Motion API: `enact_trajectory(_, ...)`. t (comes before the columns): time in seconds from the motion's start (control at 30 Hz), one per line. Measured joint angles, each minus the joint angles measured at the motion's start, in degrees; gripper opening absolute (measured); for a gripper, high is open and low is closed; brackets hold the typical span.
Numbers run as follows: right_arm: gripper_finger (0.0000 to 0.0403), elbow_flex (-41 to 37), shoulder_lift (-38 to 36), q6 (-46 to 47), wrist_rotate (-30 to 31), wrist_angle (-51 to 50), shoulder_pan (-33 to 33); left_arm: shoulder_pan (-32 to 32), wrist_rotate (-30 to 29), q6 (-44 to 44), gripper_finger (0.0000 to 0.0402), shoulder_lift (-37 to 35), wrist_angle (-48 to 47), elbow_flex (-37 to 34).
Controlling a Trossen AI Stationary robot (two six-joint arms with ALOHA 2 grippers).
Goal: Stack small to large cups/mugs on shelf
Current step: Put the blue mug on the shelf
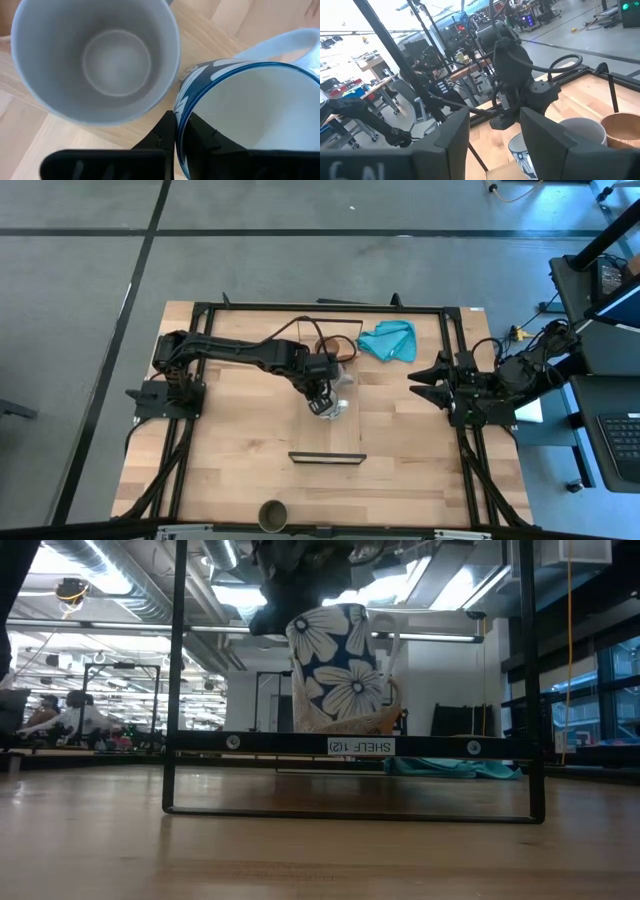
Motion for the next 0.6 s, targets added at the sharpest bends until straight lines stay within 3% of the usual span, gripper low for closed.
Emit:
enact_trajectory(0.23,0.0177,0.0,0.76,1.54,-0.15,0.33,0.01,0.04,-0.54,-0.04,0.0014,0.0,-0.81,0.02)
enact_trajectory(0.6,0.0177,0.04,10.31,13.74,-5.7,1.05,0.0,0.02,0.65,-0.02,0.0014,0.35,-1.29,0.02)
